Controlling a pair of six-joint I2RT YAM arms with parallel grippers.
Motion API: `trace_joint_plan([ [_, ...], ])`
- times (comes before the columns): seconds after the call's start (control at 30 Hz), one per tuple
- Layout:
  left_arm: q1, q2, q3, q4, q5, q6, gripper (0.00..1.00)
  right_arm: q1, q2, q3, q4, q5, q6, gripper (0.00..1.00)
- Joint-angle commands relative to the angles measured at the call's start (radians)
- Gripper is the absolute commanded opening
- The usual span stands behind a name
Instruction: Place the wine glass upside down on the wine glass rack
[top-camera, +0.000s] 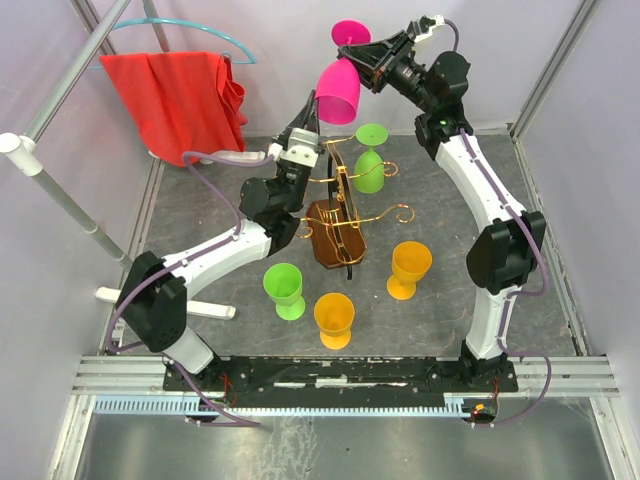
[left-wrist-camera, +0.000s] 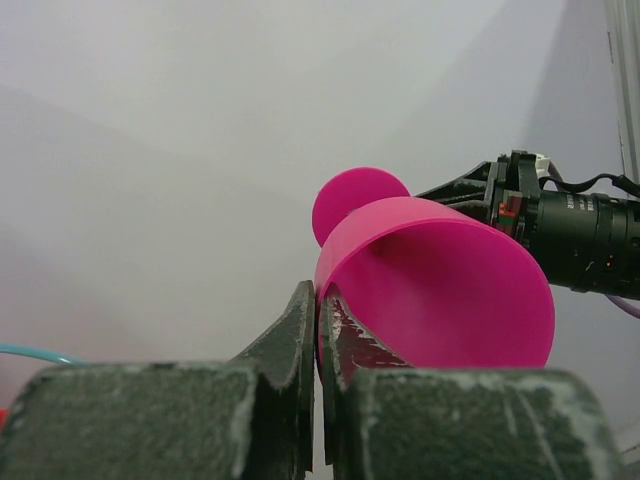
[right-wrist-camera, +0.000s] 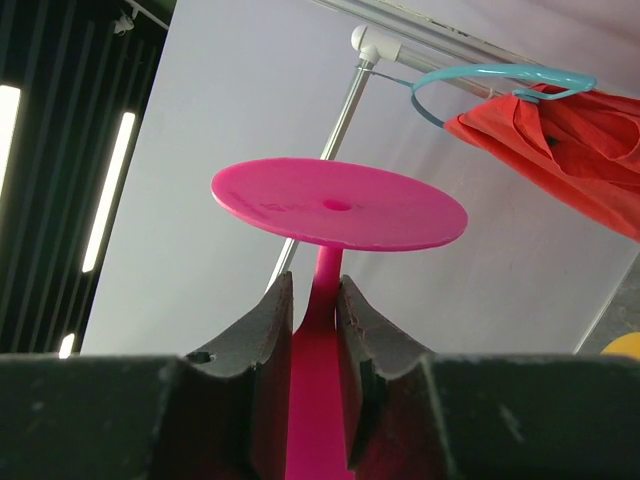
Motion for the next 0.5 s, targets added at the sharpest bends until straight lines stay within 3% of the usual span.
trace_joint_plan([
  [0.0,-0.041,0.02,0.026,0.027,0.016,-0.029,0.05,0.024,0.005,0.058,0.035,-0.037,-0.055,0.26],
  [0.27,-0.051,0.019,0.017,0.024,0.009,-0.034,0.11,0.024,0.003,0.056,0.033,-0.042,-0.073,0.22],
  [0.4,-0.052,0.001,-0.01,0.015,0.003,-0.032,0.41,0.023,0.003,0.059,0.03,-0.054,-0.109,0.04],
  [0.47,-0.051,-0.016,-0.036,0.011,-0.003,-0.021,0.59,0.02,0.0,0.061,0.024,-0.055,-0.139,0.01],
])
